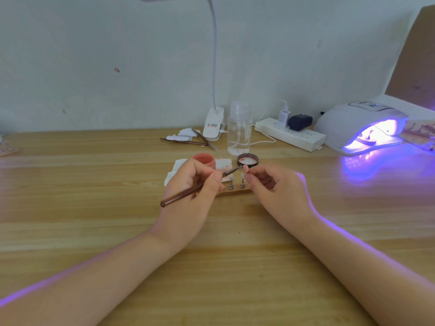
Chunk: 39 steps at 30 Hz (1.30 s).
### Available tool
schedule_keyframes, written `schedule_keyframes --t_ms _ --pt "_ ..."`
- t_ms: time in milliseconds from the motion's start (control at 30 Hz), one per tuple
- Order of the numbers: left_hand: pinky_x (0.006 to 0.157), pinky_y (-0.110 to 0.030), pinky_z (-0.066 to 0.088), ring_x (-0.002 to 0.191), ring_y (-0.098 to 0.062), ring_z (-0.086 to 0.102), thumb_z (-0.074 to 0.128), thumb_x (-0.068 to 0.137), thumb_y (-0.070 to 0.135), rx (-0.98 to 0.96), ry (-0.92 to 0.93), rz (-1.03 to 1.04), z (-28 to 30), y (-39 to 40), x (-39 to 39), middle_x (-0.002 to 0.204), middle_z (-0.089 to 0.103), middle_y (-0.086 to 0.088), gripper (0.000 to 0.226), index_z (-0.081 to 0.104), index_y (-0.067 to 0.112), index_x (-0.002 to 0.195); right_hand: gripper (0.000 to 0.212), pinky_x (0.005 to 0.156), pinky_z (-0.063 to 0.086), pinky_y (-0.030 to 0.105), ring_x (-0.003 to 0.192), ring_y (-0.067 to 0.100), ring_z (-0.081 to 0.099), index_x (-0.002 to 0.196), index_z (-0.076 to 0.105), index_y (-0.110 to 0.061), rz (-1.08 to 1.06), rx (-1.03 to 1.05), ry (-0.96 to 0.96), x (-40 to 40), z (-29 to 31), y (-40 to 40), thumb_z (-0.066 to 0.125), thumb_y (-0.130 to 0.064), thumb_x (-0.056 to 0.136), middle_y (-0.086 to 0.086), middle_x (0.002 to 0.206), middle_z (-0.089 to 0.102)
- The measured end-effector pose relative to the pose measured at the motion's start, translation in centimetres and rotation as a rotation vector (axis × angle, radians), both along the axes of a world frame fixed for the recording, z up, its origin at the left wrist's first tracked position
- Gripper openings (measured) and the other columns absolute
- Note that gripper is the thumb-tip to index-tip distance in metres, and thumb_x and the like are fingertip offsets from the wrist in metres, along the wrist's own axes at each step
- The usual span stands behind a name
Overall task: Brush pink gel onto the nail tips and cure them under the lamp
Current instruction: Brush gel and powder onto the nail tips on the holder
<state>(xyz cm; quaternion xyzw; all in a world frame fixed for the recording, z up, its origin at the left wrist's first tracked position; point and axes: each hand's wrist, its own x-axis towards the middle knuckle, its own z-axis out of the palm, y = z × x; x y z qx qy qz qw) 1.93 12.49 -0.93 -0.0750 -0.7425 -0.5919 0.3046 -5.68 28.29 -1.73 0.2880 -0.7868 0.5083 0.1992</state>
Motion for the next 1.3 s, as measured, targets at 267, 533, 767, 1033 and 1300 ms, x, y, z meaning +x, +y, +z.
schedule_keyframes --t_ms 267,533,767,1033,1300 --pt "0.069 -0.013 0.045 0.074 -0.003 0.059 0.056 0.085 0.018 -0.053 0.034 -0.035 -0.1 -0.2 0.3 0.067 0.066 0.007 0.012 0.056 0.021 0.073 0.011 0.063 0.045 0.006 0.064 -0.006 0.059 0.083 0.072 -0.022 -0.021 0.026 -0.021 0.0 0.1 0.1 0.069 -0.011 0.084 -0.020 0.064 0.063" --pt "0.064 -0.011 0.046 0.065 0.001 0.059 0.052 0.087 0.016 0.073 0.082 -0.022 0.1 -0.2 0.0 0.067 0.066 0.009 0.009 0.053 0.014 0.078 0.016 0.062 0.047 0.006 0.063 0.002 0.062 0.080 0.069 -0.027 -0.082 -0.091 -0.073 0.1 0.6 0.5 0.070 -0.012 0.082 -0.011 0.067 0.068" --pt "0.068 -0.012 0.046 0.073 0.001 0.060 0.053 0.085 0.019 0.093 0.072 -0.010 0.0 -0.2 -0.1 0.067 0.065 0.010 0.009 0.054 0.014 0.077 0.011 0.056 0.043 0.009 0.058 0.002 0.057 0.075 0.073 -0.024 -0.106 -0.009 -0.022 -0.1 0.7 0.8 0.070 -0.018 0.083 -0.014 0.062 0.064" --pt "0.081 -0.029 0.043 0.091 -0.016 0.058 0.056 0.084 0.031 0.100 0.049 -0.031 -0.3 -0.4 -0.4 0.070 0.065 0.013 0.016 0.060 0.042 0.073 0.017 0.059 0.045 0.026 0.055 0.014 0.051 0.072 0.073 -0.028 -0.280 0.254 -0.078 -1.1 0.0 0.5 0.064 -0.034 0.085 -0.010 0.045 0.049" --pt "0.082 -0.031 0.043 0.092 -0.016 0.057 0.057 0.081 0.036 0.106 0.038 -0.037 -0.3 -0.3 -0.4 0.075 0.065 0.011 0.009 0.060 0.040 0.073 0.025 0.066 0.051 0.030 0.077 0.020 0.063 0.084 0.075 -0.025 -0.332 0.490 -0.125 -1.5 -0.1 0.2 0.057 -0.040 0.089 -0.004 0.077 0.071"
